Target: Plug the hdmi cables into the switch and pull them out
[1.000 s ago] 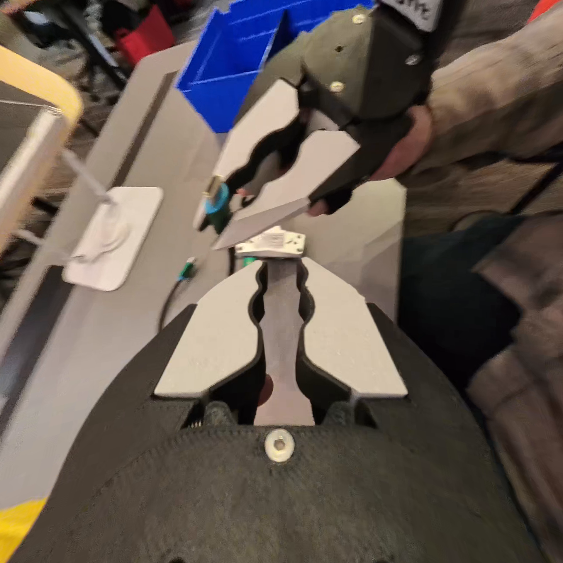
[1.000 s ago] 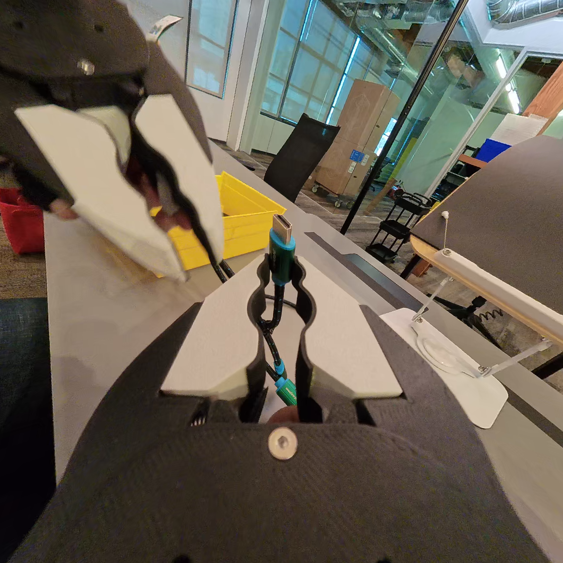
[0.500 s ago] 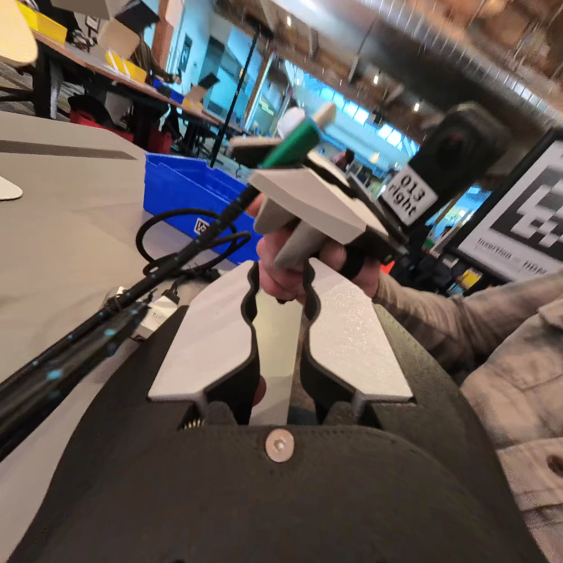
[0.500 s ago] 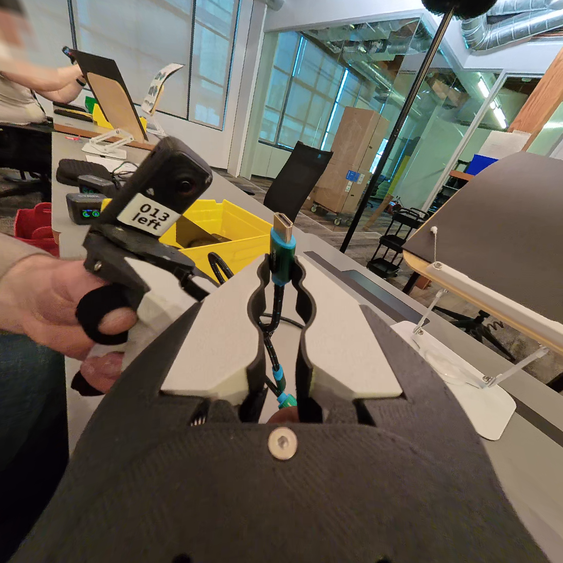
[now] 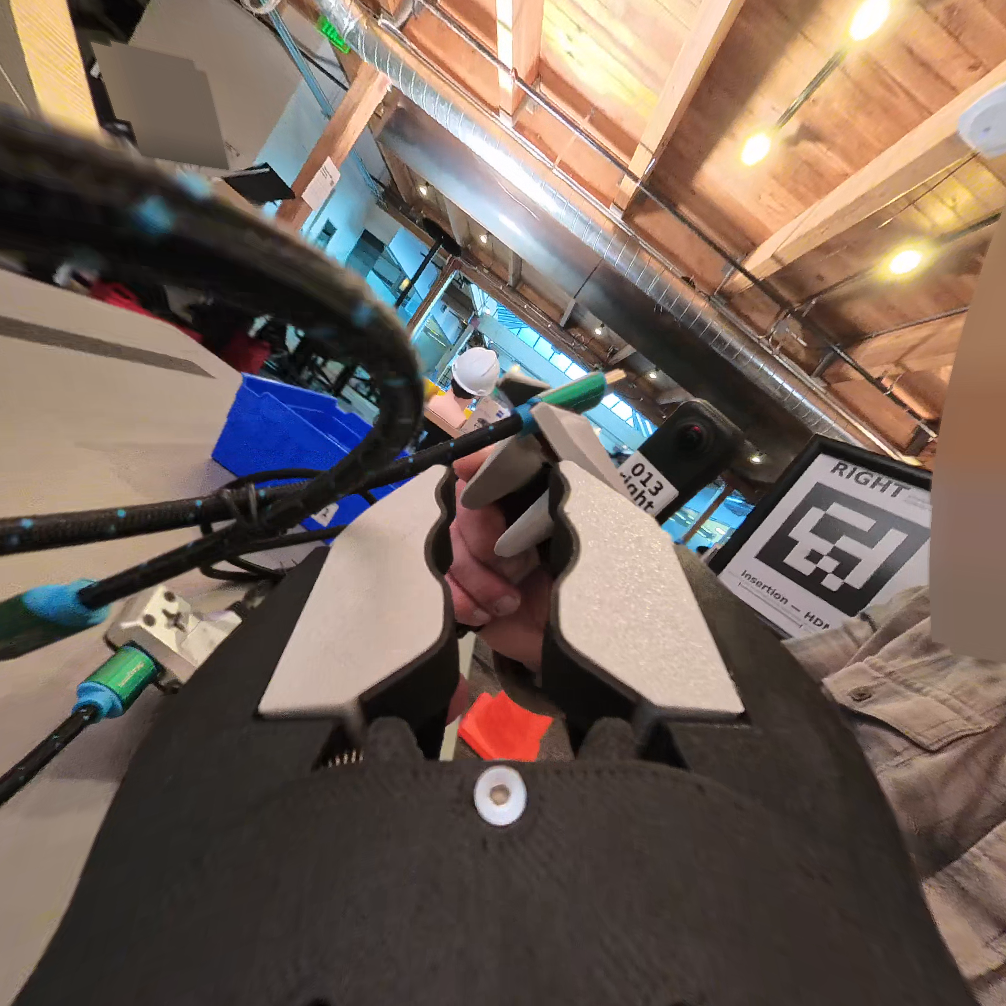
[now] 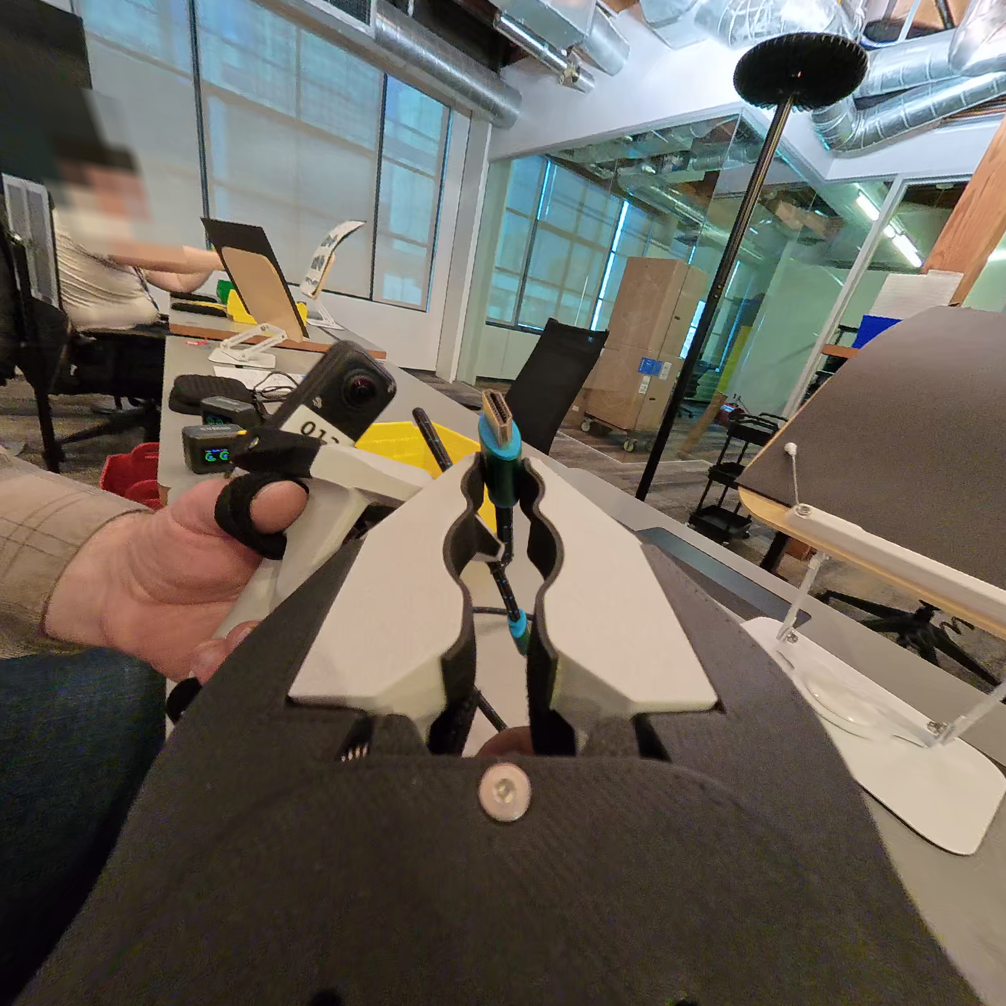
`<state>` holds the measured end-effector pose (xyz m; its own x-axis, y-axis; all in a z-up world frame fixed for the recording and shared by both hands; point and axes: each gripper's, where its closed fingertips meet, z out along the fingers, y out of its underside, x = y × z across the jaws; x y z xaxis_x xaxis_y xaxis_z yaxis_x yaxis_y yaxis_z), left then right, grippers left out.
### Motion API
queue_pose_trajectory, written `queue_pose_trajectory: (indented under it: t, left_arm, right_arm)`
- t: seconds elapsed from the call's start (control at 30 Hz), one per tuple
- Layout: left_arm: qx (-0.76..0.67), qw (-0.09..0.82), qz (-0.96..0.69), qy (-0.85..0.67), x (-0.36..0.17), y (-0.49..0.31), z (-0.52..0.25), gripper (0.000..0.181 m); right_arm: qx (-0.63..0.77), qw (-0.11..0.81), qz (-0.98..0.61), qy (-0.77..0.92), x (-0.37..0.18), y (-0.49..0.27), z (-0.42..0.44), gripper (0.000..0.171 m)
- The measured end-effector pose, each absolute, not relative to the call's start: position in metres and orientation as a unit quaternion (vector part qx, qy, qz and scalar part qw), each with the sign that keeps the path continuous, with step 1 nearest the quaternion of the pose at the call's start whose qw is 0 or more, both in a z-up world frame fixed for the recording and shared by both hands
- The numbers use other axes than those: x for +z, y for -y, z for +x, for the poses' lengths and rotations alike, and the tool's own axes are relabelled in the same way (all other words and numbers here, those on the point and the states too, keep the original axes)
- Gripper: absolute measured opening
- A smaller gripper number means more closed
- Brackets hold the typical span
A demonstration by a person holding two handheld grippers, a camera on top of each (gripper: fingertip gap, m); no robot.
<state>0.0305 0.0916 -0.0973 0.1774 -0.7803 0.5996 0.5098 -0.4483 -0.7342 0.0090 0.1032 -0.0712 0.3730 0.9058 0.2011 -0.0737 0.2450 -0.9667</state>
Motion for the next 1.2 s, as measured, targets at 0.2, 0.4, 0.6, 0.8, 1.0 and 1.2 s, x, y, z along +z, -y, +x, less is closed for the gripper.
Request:
queue_pose_trajectory:
  t: [0.2,0.4,0.6,0.8,1.0,1.2]
  left_arm:
    - [-0.649,0.493,-0.569,-0.111,-0.100,-0.087,0.038,0.036]
    - [-0.648,0.522,-0.546,-0.105,-0.081,-0.089,0.025,0.040]
    - [-0.640,0.532,-0.539,-0.129,-0.078,-0.082,0.030,0.036]
    - [-0.654,0.519,-0.536,-0.125,-0.077,-0.081,0.034,0.034]
    - [-0.666,0.506,-0.535,-0.119,-0.079,-0.080,0.036,0.037]
    - [-0.671,0.496,-0.537,-0.125,-0.080,-0.079,0.037,0.040]
  right_arm:
    - [0.381,0.662,-0.487,0.424,-0.070,-0.101,0.009,0.010]
    - [0.400,0.660,-0.482,0.414,-0.065,-0.101,0.013,0.008]
    - [0.412,0.654,-0.478,0.416,-0.067,-0.099,0.012,0.008]
    - [0.427,0.648,-0.475,0.415,-0.067,-0.097,0.013,0.009]
    - [0.436,0.650,-0.464,0.415,-0.063,-0.093,0.013,0.009]
    - [0.447,0.640,-0.463,0.421,-0.064,-0.089,0.011,0.008]
